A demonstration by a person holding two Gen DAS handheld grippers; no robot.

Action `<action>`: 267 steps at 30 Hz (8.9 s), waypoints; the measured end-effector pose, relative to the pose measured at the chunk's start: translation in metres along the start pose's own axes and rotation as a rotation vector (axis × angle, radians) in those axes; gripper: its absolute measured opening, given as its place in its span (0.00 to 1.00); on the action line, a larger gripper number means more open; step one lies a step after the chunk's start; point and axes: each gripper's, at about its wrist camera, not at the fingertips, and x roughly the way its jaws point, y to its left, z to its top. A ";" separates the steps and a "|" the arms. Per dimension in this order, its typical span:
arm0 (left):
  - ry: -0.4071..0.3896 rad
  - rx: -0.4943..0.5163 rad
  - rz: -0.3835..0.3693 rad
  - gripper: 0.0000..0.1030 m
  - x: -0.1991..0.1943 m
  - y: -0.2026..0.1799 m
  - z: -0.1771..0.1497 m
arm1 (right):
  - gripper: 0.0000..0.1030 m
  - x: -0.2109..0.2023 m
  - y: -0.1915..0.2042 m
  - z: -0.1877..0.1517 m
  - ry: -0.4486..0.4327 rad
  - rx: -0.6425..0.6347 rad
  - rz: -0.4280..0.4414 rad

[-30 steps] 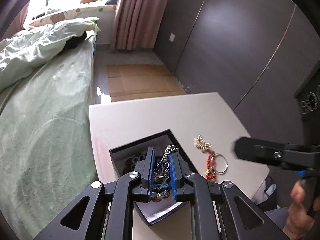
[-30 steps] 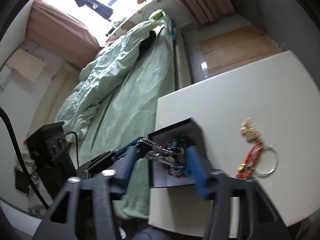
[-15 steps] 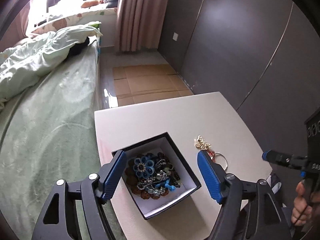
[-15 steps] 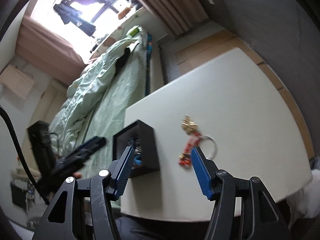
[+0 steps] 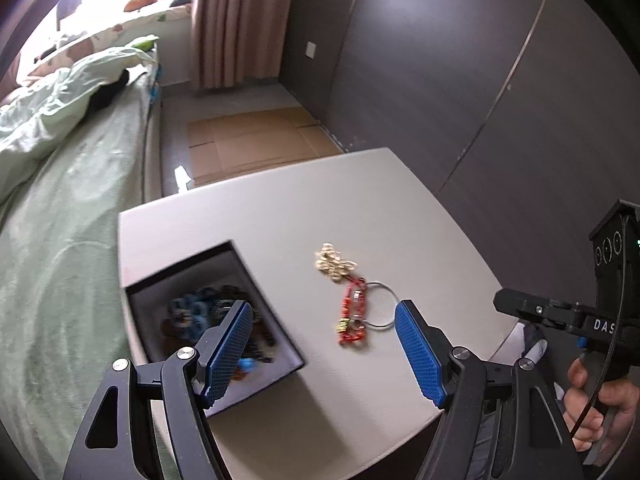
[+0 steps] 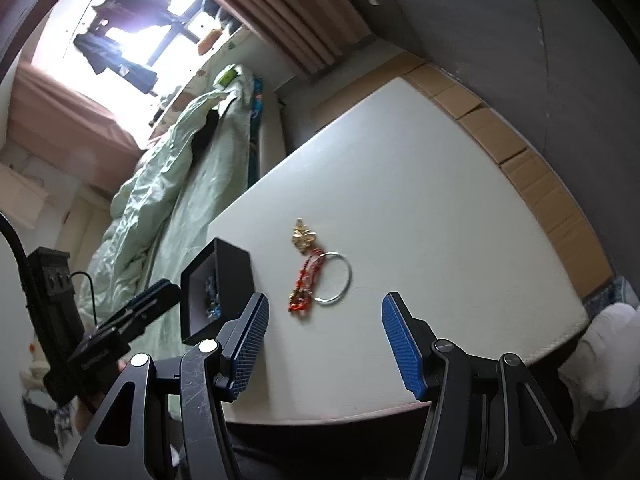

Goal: Organize jewelry
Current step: 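Move the left tool to the red cord bracelet and close on it, then lift the red cord bracelet with the left tool and carry it over the box, then open the left tool to drop the red bracelet in the box while the right tool grasps the silver hoop, then carry the silver hoop with the right tool over the box and release it, then grasp the small silver ring with the left tool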

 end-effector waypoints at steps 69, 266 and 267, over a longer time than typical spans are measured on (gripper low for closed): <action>0.342 0.058 0.058 0.06 0.127 -0.030 0.014 | 0.58 0.020 -0.039 0.011 0.080 0.096 0.031; 0.213 0.137 0.005 0.65 0.029 -0.032 0.023 | 0.65 0.025 0.021 0.026 0.076 -0.257 -0.108; 0.226 0.149 0.009 0.62 0.033 -0.035 0.023 | 0.65 0.026 0.016 0.026 0.071 -0.239 -0.131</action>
